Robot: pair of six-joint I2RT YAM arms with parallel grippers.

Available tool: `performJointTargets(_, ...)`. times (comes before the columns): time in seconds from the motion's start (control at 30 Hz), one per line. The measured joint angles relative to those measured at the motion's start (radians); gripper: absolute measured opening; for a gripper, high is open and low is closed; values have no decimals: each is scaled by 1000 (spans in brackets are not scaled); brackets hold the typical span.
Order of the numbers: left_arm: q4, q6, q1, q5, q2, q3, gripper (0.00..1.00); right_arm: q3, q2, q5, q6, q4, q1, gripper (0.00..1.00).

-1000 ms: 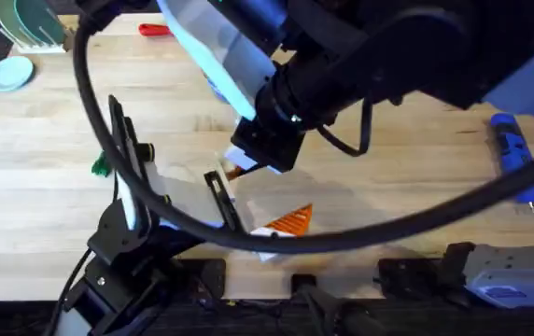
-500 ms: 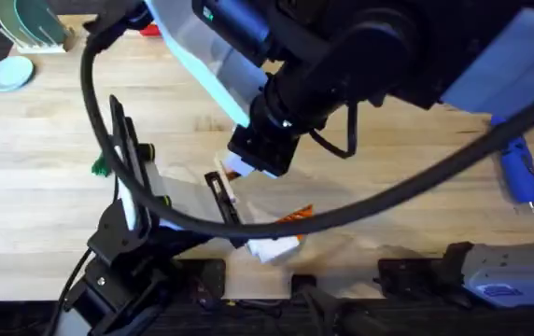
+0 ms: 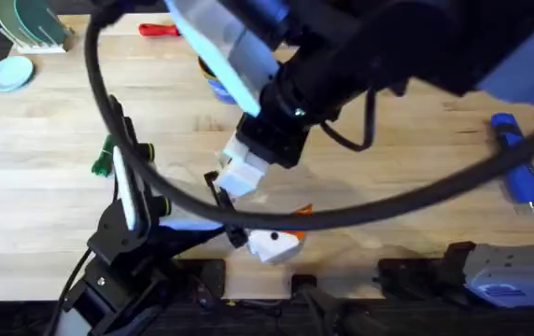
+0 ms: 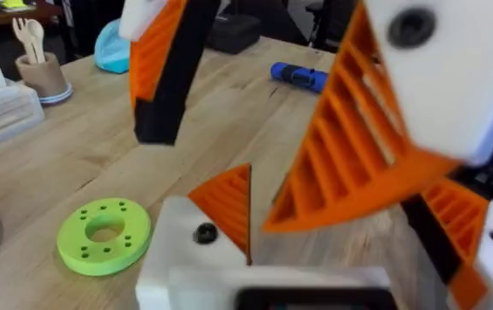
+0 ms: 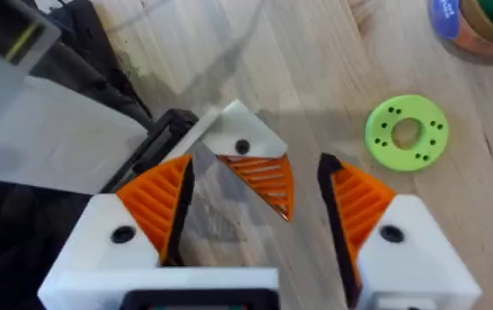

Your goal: Pick up the gripper from the table and insert it into the empty holder that is missing its gripper. Then pick up a screw, insert it into the mounting hole, and use the screwdriver to tighten it. Finally, clean up the table by picking up the vegetable and placing it into the bucket.

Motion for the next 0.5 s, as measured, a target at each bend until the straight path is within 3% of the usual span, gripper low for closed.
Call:
performJointTargets(0.3,0,0,0,0,0,0,992,25,-192,-15,21,-138,-160,852)
performJointTargets(0.5,0,0,0,0,0,0,993,15,-323,-121,1,-201,-289,852)
